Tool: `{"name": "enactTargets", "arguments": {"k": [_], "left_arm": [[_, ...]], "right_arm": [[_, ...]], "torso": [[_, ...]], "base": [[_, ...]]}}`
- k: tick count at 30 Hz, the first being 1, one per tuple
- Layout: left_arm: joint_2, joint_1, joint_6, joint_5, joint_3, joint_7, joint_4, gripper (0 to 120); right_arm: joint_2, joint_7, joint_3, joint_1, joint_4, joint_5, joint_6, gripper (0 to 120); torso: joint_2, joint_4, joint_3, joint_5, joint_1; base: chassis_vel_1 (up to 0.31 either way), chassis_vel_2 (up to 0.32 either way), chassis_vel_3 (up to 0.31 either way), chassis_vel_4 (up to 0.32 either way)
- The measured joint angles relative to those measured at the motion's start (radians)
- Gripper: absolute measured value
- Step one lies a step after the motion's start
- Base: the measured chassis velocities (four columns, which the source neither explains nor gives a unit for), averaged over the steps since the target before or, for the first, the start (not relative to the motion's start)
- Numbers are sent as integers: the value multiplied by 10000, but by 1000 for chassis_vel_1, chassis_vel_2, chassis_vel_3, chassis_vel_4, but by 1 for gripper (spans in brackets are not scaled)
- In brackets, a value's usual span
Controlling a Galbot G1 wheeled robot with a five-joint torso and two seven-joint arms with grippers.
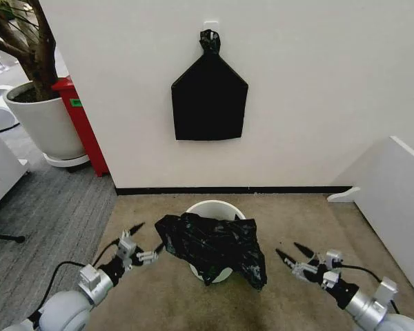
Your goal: Place the garbage bag over the trash bin.
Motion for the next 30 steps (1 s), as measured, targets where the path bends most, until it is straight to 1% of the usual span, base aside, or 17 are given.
{"name": "enactTargets", "arguments": {"k": [3, 6, 7, 9, 11, 14, 15, 17, 19, 20, 21, 22, 25, 27, 28, 29, 30], "left_arm": [[-360, 931, 593, -441, -814, -904, -1275, 100], [-691, 1552, 1143, -794, -1493, -1938, -2253, 100], [-691, 1552, 1143, -794, -1493, -1938, -2253, 100], [-872, 1845, 1619, -1238, -2046, -2640, -2950, 100], [-945, 2019, 2150, -1717, -2564, -3012, -3484, 100], [-956, 2176, 2682, -2132, -3004, -3346, -3914, 100], [-956, 2176, 2682, -2132, -3004, -3346, -3914, 100], [-956, 2214, 2957, -2254, -3121, -3523, -4079, 100], [-965, 2201, 3151, -2390, -3133, -3694, -4193, 100], [-988, 2168, 3292, -2509, -3127, -3817, -4253, 100], [-999, 2149, 3350, -2542, -3115, -3860, -4257, 100], [-999, 2149, 3350, -2542, -3115, -3860, -4257, 100], [-1075, 2032, 3482, -2566, -3015, -3910, -4220, 100], [-1082, 1937, 3518, -2566, -2939, -3927, -4172, 100], [-1082, 1937, 3518, -2566, -2939, -3927, -4172, 100], [-1080, 1879, 3520, -2565, -2893, -3927, -4144, 100], [-1076, 1847, 3522, -2564, -2870, -3927, -4130, 100]], "right_arm": [[-176, 2028, 354, 297, 1181, -431, -915, 100], [-480, 4236, -178, 1402, 2188, -602, -2566, 100], [-480, 4236, -178, 1402, 2188, -602, -2566, 100], [-755, 5610, -878, 2868, 2588, -101, -4102, 100], [-1075, 6124, -1366, 4059, 2536, 347, -5244, 100], [-1637, 6158, -2194, 5400, 1929, 372, -5756, 100], [-1637, 6158, -2194, 5400, 1929, 372, -5756, 100], [-1957, 6234, -3017, 6471, 1324, 355, -6117, 100], [-2128, 6421, -4179, 7669, 670, 502, -6495, 100], [-2161, 6709, -5219, 8494, 233, 671, -6577, 100], [-2154, 6947, -5818, 8993, -28, 837, -6608, 100], [-2154, 6947, -5818, 8993, -28, 837, -6608, 100], [-1901, 7592, -7998, 10985, -1139, 1499, -6616, 100], [-1735, 7637, -8983, 11828, -1798, 1934, -6616, 100], [-1735, 7637, -8983, 11828, -1798, 1934, -6616, 100], [-1628, 7681, -9536, 12301, -2245, 2162, -6616, 100], [-1585, 7699, -9720, 12459, -2400, 2230, -6616, 100]], "torso": [[0, 1, 1, 1, 0], [0, 5, 0, -2, 0], [0, 5, 0, -2, 0], [0, 9, 1, 3, 0], [0, 9, 3, 2, 0], [0, 5, 2, 2, 0], [0, 5, 2, 2, 0], [0, 5, 3, 3, 0], [0, 5, 3, -2, 0], [-1, 6, 3, 1, 1], [-1, 4, 4, 6, 1], [-1, 4, 4, 6, 1], [-2, 9, 4, -3, 1], [-2, 9, 4, 1, 1], [-2, 9, 4, 1, 1], [-2, 7, 3, -2, 1], [-2, 7, 3, -2, 1]], "base": [[0, 0, 0, 0], [0, 0, 0, 0], [0, 0, 0, 0], [0, 0, 0, 0], [0, 0, 0, 0], [0, 0, 0, 0], [0, 0, 0, 0], [0, 0, 0, 0], [0, 0, 0, 0], [0, 0, 0, 0], [0, 0, 0, 0], [0, 0, 0, 0], [0, 0, 0, 0], [0, 0, 0, 0], [0, 0, 0, 0], [0, 0, 0, 0], [0, 0, 0, 0]]}}
